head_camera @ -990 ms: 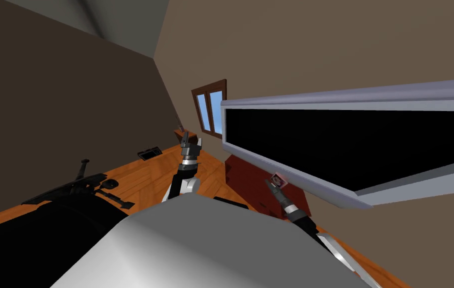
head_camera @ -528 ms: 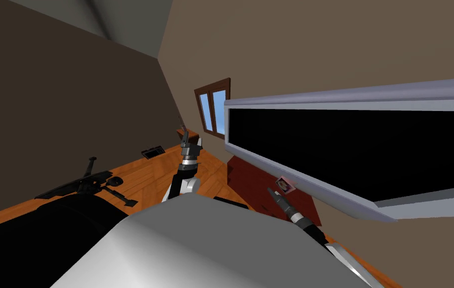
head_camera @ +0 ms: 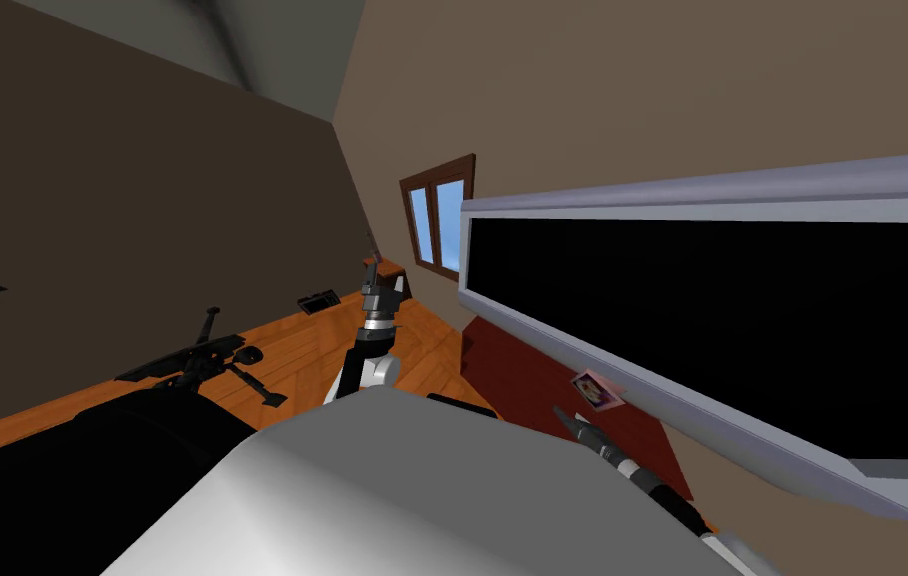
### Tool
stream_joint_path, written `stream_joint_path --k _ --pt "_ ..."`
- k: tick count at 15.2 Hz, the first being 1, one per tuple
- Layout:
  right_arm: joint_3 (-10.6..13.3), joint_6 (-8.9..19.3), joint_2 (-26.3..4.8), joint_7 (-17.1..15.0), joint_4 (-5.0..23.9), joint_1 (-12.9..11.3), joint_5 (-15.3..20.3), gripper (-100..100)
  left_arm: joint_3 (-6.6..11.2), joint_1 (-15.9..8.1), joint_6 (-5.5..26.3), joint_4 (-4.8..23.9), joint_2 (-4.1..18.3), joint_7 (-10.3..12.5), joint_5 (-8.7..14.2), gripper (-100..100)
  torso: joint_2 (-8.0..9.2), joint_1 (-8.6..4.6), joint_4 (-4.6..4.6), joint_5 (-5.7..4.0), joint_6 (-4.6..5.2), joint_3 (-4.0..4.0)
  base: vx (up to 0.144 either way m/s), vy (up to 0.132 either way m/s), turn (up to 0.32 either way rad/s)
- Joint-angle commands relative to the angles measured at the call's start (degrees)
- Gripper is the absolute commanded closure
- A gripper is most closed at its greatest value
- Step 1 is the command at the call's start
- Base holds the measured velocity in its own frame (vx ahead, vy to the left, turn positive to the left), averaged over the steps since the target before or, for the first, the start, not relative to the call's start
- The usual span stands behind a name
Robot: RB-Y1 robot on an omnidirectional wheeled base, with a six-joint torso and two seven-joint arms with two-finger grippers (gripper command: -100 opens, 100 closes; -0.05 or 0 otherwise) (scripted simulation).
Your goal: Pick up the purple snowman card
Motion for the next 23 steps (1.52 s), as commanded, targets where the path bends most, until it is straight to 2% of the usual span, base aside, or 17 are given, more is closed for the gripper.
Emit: stream_joint_path --k 1,2,4,5,6,7,8,9,11,12,14,15,16,17,20,21,23 --pt "0.5 0.4 -1.0 0.3 1.7 -0.1 0.4 -100 0.0 0.0 0.0 0.0 0.0 0.0 0.0 0 0.0 0.0 0.0 0.0 0.0 0.0 0.049 0.058 0.054" --pt "1.5 0.7 -3.2 1.2 3.7 0.2 1.6 -100 0.0 0.0 0.0 0.0 0.0 0.0 0.0 0 0.05 -0.03 0.01 -0.01 0.02 0.03 0.067 0.073 0.124" --pt "1.5 0.7 -3.5 1.2 5.1 0.2 1.6 -100 0.0 0.0 0.0 0.0 0.0 0.0 0.0 0 0.0 -0.03 0.0 0.01 0.01 0.0 0.072 0.056 0.072" --pt "2.6 0.9 -5.6 2.1 7.3 0.5 2.8 -100 0.0 0.0 0.0 0.0 0.0 0.0 0.0 0 0.03 -0.08 0.01 -0.01 0.02 0.01 0.07 0.057 0.082" --pt "2.6 0.9 -5.9 2.1 8.4 0.5 2.8 -100 0.0 0.0 0.0 0.0 0.0 0.0 0.0 0 0.0 -0.09 0.01 -0.01 -0.01 0.01 0.074 0.072 0.12" --pt "3.6 1.1 -8.1 3.0 10.0 0.7 4.0 -100 0.0 0.0 0.0 0.0 0.0 0.0 0.0 0 -0.01 -0.04 0.0 -0.01 -0.01 0.0 0.092 0.1 0.184" --pt "3.6 1.1 -8.3 3.0 11.7 0.7 4.0 -100 0.0 0.0 0.0 0.0 0.0 0.0 0.0 0 -0.06 0.04 -0.01 0.01 -0.02 -0.03 0.1 0.095 0.137" --pt "4.6 1.3 -9.8 3.9 14.2 1.0 5.1 -100 0.0 0.0 0.0 0.0 0.0 0.0 0.0 0 -0.08 0.06 -0.02 0.01 0.0 -0.05 0.108 0.095 0.132" --pt "4.6 1.3 -10.6 3.9 14.9 1.0 5.1 -100 0.0 0.0 0.0 0.0 0.0 0.0 0.0 0 -0.11 0.08 -0.02 0.04 0.0 -0.06 0.086 0.075 0.064" --pt "5.6 1.5 -12.6 4.8 18.0 1.2 6.2 -100 0.0 0.0 0.0 0.0 0.0 0.0 0.0 0 -0.06 0.03 -0.01 0.02 0.01 -0.03 0.088 0.066 0.098" --pt "5.6 1.5 -12.8 4.8 18.0 1.2 6.2 -100 0.0 0.0 0.0 0.0 0.0 0.0 0.0 0 -0.06 0.02 -0.01 0.01 0.0 -0.03 0.077 0.061 0.079" --pt "6.6 1.7 -14.9 5.6 19.6 1.4 7.3 -100 0.0 0.0 0.0 0.0 0.0 0.0 0.0 0 -0.01 -0.02 0.0 0.01 0.02 -0.01 0.076 0.074 0.11" --pt "6.6 1.7 -14.9 5.6 21.0 1.4 7.3 -100 0.0 0.0 0.0 0.0 0.0 0.0 0.0 0 -0.01 0.01 0.0 0.01 0.0 0.0 0.076 0.076 0.115" --pt "7.5 1.8 -16.8 6.4 23.6 1.7 8.3 -100 0.0 0.0 0.0 0.0 0.0 0.0 0.0 0 -0.01 0.02 0.0 0.02 -0.01 0.0 0.095 0.086 0.15" --pt "7.5 1.8 -16.8 6.4 23.8 1.7 8.3 -100 0.0 0.0 0.0 0.0 0.0 0.0 0.0 0 -0.02 0.01 0.0 0.01 0.01 -0.01 0.069 0.051 0.04" --pt "8.4 1.9 -18.7 7.2 26.1 1.8 9.3 -100 0.01 0.0 0.0 0.0 0.0 0.0 0.0 0 0.07 -0.08 0.02 -0.02 0.03 0.04 0.061 0.048 0.101" --pt "8.4 1.9 -18.7 7.2 26.5 1.8 9.3 -100 0.0 0.0 0.0 0.0 0.0 0.0 0.0 0 0.04 -0.04 0.02 -0.01 0.0 0.03 0.066 0.048 0.077"
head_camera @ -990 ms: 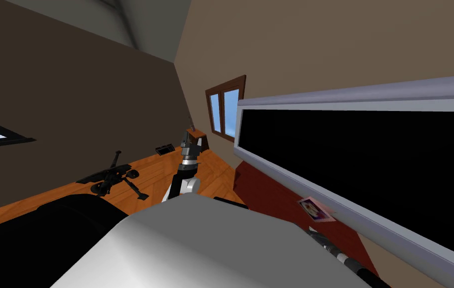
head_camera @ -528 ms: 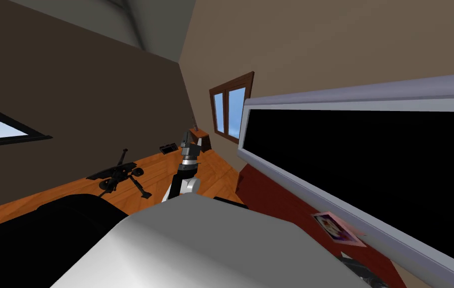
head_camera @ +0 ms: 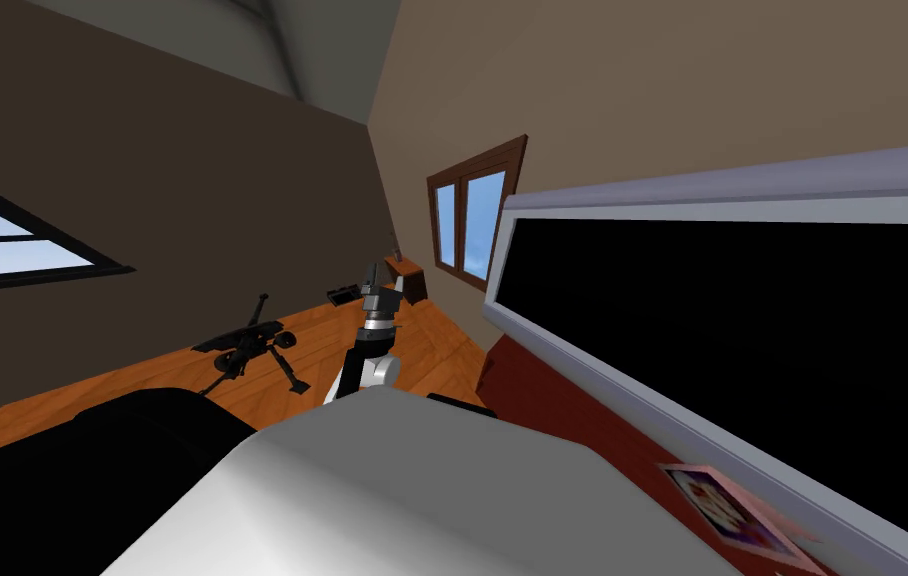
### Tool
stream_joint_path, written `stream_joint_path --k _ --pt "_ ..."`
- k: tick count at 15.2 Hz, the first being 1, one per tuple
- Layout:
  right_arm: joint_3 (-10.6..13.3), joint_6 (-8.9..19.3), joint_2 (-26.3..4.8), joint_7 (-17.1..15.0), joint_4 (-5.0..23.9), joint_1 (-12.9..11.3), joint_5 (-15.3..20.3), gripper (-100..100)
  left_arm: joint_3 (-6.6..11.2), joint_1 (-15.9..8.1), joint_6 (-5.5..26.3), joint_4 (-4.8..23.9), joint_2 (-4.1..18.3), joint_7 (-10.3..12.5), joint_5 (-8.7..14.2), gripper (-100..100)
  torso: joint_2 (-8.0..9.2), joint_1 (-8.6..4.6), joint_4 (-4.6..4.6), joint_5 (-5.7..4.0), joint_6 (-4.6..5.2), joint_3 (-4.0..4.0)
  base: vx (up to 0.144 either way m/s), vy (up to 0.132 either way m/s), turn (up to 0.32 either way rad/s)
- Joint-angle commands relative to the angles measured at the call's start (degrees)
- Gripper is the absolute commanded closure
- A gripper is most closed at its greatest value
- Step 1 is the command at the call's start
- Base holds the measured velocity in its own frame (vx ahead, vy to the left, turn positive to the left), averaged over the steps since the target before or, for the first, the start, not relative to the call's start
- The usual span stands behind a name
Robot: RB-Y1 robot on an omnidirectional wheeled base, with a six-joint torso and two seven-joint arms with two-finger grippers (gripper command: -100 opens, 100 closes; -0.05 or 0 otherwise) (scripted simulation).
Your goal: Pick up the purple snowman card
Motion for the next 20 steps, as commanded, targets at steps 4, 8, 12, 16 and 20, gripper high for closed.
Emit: stream_joint_path --k 4,8,12,16,20 --pt "1.9 -0.2 -3.5 1.6 4.7 0.2 2.0 -100 0.0 0.0 0.0 0.0 0.0 0.0 0.0 0 -0.03 0.04 -0.01 0.01 0.0 -0.02 0.077 0.056 0.078" --pt "2.7 -0.1 -4.8 2.3 7.8 0.3 2.8 -100 -0.01 0.0 0.0 0.0 0.0 0.0 0.0 0 -0.19 0.21 -0.01 0.09 -0.12 -0.09 0.086 0.074 0.096" --pt "4.8 -0.3 -7.8 4.0 12.9 0.5 5.0 -100 0.0 0.0 0.0 0.0 0.0 0.0 0.0 0 -0.14 0.07 0.01 0.09 -0.14 -0.06 0.084 0.057 0.114" --pt "5.4 -0.4 -8.4 4.5 14.1 0.5 5.5 -100 0.0 0.0 0.0 0.0 0.0 0.0 0.0 0 -0.22 0.26 -0.02 0.11 -0.1 -0.12 0.098 0.087 0.065" --pt "6.8 -0.8 -9.1 5.5 16.3 0.4 6.7 -100 0.0 0.0 0.0 0.0 0.0 0.0 0.0 0 0.06 0.06 0.06 0.1 -0.11 0.05 0.024 0.034 -0.024"
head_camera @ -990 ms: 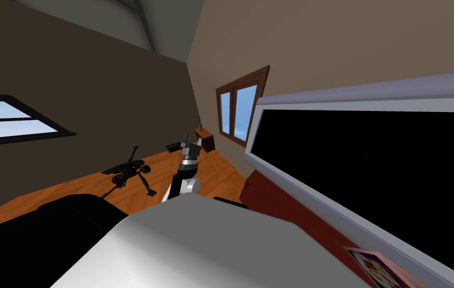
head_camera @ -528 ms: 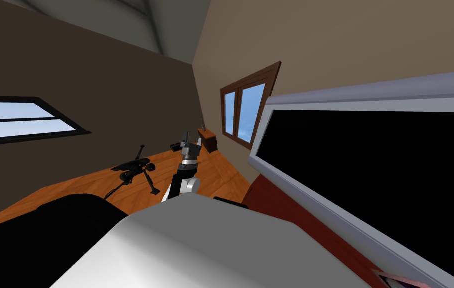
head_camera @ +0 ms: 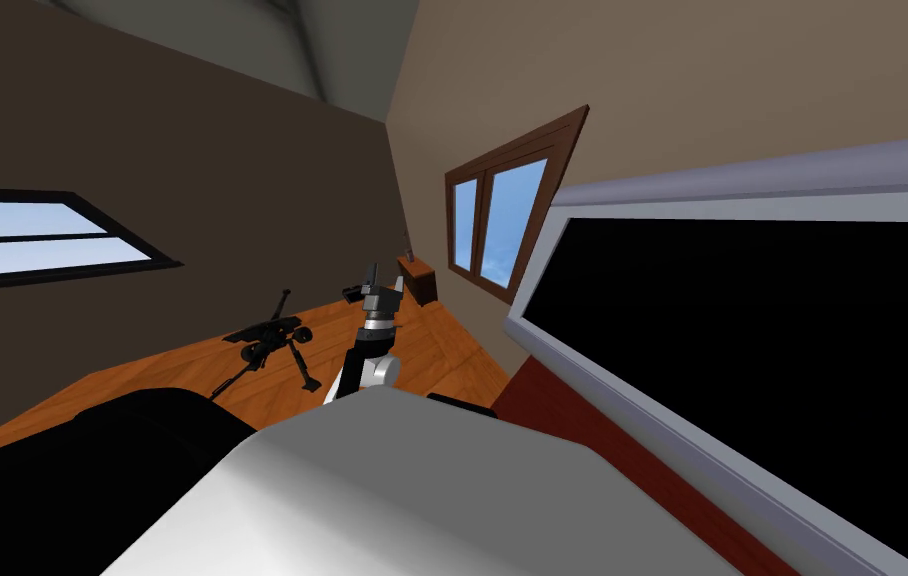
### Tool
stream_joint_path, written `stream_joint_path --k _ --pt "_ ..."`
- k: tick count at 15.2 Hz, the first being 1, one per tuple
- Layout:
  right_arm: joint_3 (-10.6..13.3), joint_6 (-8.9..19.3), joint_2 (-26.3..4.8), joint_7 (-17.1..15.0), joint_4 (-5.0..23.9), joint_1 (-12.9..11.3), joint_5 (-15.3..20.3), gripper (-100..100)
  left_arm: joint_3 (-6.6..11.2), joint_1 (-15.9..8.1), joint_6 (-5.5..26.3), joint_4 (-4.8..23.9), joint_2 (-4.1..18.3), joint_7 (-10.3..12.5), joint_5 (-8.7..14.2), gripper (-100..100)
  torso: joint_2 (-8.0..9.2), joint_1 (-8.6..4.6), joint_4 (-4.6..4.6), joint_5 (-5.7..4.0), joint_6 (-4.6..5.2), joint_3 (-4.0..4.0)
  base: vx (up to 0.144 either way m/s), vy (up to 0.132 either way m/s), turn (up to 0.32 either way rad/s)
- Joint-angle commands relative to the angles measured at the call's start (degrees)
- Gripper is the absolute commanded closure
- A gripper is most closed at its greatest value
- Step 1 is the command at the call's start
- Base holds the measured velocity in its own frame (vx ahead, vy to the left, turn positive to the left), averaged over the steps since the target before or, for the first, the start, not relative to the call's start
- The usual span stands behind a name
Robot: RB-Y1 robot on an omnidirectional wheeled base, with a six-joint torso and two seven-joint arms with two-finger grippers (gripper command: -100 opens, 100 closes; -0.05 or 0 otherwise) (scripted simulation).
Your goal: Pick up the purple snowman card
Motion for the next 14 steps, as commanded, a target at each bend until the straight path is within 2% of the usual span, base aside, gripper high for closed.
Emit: stream_joint_path --k 1,12,14 --pt "0.5 -0.1 -0.1 0.2 0.3 0.0 0.3 -100 0.0 0.0 0.0 0.0 0.0 0.0 0.0 0 0.0 0.0 0.0 0.0 0.0 0.0 0.0 0.009 0.016" --pt "0.7 -0.2 0.0 0.3 0.5 0.0 0.5 -100 0.0 0.0 0.0 0.0 0.0 0.0 0.0 0 0.03 -0.02 0.01 -0.02 -0.01 0.03 0.005 0.014 0.014" --pt "1.0 0.9 2.0 0.7 1.0 -0.4 0.8 -100 0.0 0.0 0.0 0.0 0.0 0.0 0.0 0 0.08 -0.12 0.02 -0.04 0.0 0.05 -0.017 -0.023 0.069"
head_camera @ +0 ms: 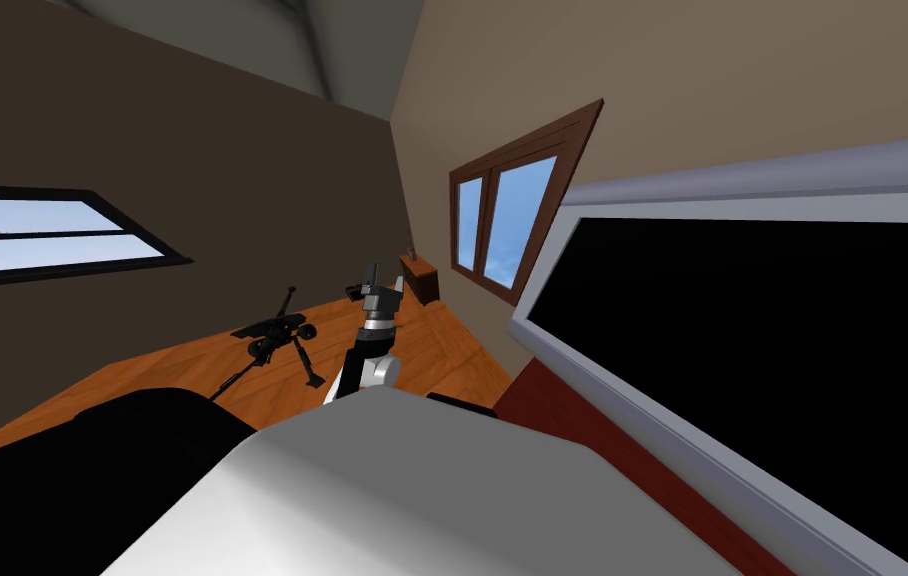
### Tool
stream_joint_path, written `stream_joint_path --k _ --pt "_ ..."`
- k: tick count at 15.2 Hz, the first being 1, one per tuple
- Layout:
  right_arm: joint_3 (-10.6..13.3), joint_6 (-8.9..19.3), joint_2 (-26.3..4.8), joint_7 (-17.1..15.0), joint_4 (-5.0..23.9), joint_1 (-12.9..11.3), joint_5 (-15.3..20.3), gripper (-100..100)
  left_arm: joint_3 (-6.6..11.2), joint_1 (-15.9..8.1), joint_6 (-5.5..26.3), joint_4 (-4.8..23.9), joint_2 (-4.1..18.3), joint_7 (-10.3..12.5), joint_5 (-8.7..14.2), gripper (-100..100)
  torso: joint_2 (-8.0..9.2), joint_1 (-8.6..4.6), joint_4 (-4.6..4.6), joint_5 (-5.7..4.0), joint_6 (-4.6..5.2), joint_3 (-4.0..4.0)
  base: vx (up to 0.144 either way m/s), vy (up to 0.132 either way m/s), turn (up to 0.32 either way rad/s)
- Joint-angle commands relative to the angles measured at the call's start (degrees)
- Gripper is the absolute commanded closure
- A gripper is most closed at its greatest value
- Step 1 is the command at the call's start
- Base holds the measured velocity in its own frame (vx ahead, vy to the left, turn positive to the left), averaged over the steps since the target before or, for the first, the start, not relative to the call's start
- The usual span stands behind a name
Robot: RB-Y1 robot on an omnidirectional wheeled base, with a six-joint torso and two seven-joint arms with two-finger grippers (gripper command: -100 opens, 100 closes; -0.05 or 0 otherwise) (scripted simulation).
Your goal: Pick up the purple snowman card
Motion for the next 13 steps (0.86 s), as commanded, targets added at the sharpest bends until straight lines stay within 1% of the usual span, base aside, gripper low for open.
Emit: stream_joint_path --k 1,3,4,5,7,9,10,12,13 --pt "0.2 0.4 1.6 0.5 1.2 -0.9 0.3 -100 0.0 0.0 0.0 0.0 0.0 0.0 0.0 0 0.0 0.0 0.0 0.0 0.0 0.0 -0.029 -0.036 0.105" --pt "0.4 1.1 2.8 0.8 1.5 -1.1 0.5 -100 0.0 0.0 0.0 0.0 0.0 0.0 0.0 0 0.04 -0.07 0.01 -0.03 0.01 0.03 -0.024 -0.029 0.085" --pt "0.4 1.0 2.1 0.3 1.0 -1.0 0.4 -100 0.0 0.0 0.0 0.0 0.0 0.0 0.0 0 0.04 -0.06 0.01 -0.03 0.02 0.03 -0.01 -0.012 0.025" --pt "0.5 1.0 2.4 0.5 1.3 -1.1 0.5 100 0.0 0.0 0.0 0.0 0.0 0.0 0.0 0 0.02 -0.03 0.01 -0.01 0.03 0.02 -0.004 -0.005 0.001" --pt "0.5 1.0 2.3 0.5 1.3 -1.1 0.5 100 0.0 0.0 0.0 0.0 0.0 0.0 0.0 0 -0.02 0.03 0.0 0.0 0.03 -0.01 -0.001 -0.004 0.007" --pt "0.4 1.0 2.2 0.5 1.3 -1.1 0.5 100 0.0 0.0 0.0 0.0 0.0 0.0 0.0 0 -0.01 -0.07 0.0 -0.21 0.04 0.0 0.0 0.0 0.0" --pt "0.1 -0.3 0.4 0.3 0.9 -0.6 0.2 100 0.0 0.0 0.0 0.0 0.0 0.0 0.0 0 -0.01 -0.1 0.01 -0.21 0.04 0.0 0.026 0.009 -0.164" --pt "-0.1 -0.9 -0.8 0.1 0.6 -0.4 0.0 100 0.0 0.0 0.0 0.0 0.0 0.0 0.0 0 -0.07 0.01 -0.02 -0.13 0.11 -0.04 0.036 0.045 -0.138" --pt "0.2 -0.5 0.1 0.2 1.0 -0.8 0.2 100 0.0 0.0 0.0 0.0 0.0 0.0 0.0 0 -0.09 0.08 -0.02 -0.1 0.07 -0.05 0.017 0.026 -0.041"
